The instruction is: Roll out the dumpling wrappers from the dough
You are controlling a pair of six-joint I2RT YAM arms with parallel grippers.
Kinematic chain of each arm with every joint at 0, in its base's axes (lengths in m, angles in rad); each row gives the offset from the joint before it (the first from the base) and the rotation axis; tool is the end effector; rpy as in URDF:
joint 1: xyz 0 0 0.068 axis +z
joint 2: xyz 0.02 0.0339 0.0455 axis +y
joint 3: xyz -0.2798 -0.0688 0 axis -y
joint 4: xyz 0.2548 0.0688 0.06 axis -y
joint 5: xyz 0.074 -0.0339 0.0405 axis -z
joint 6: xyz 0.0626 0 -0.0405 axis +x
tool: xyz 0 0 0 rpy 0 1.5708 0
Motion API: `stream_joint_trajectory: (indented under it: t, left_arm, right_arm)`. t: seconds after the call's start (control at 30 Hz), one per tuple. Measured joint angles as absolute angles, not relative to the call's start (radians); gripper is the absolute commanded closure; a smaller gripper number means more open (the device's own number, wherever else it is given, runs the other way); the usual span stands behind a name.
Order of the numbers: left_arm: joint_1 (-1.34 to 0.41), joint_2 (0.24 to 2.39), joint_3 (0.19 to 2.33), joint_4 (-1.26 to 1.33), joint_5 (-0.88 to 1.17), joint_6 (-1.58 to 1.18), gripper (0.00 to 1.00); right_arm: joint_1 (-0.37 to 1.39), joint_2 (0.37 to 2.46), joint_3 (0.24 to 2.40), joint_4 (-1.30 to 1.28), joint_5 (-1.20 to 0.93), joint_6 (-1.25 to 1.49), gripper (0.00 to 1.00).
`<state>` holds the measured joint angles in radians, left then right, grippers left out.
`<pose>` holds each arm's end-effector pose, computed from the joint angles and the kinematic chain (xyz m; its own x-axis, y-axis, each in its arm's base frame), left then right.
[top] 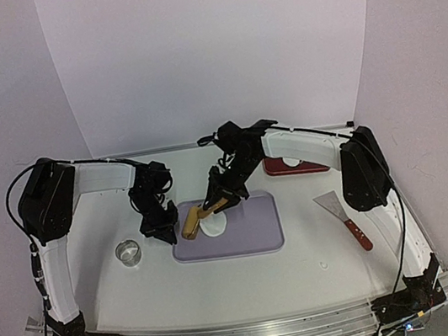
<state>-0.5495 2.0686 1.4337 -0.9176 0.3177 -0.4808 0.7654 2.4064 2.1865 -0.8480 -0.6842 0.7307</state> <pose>0.3282 -0.2239 0.1231 -0.9877 0.0897 0.1282 0.0499 0.9571 -0.2854 0.3680 0.4084 0.1968 -0.9754 -0.2200 0.0107 -0.1417 0.6641 0.7341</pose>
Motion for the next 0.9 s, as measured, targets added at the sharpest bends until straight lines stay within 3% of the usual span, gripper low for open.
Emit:
stream_joint_trajectory:
  t: [0.3, 0.6, 0.9]
  left_arm:
    - [-0.550, 2.069, 1.433, -0.917, 0.318, -0.482, 1.00]
    - [-0.550, 2.055, 1.408, -0.902, 0.323, -0.489, 1.00]
    - [-0.551, 2.049, 1.399, -0.897, 0.328, -0.494, 1.00]
  right_arm:
    - [0.792, 2.366, 2.192, -0.937, -0.668, 0.795, 1.00]
    - [0.768, 2.149, 2.013, -0.967, -0.620, 0.892, 1.00]
    - [0.792, 2.184, 2.171, -0.976, -0.693, 0.870, 1.00]
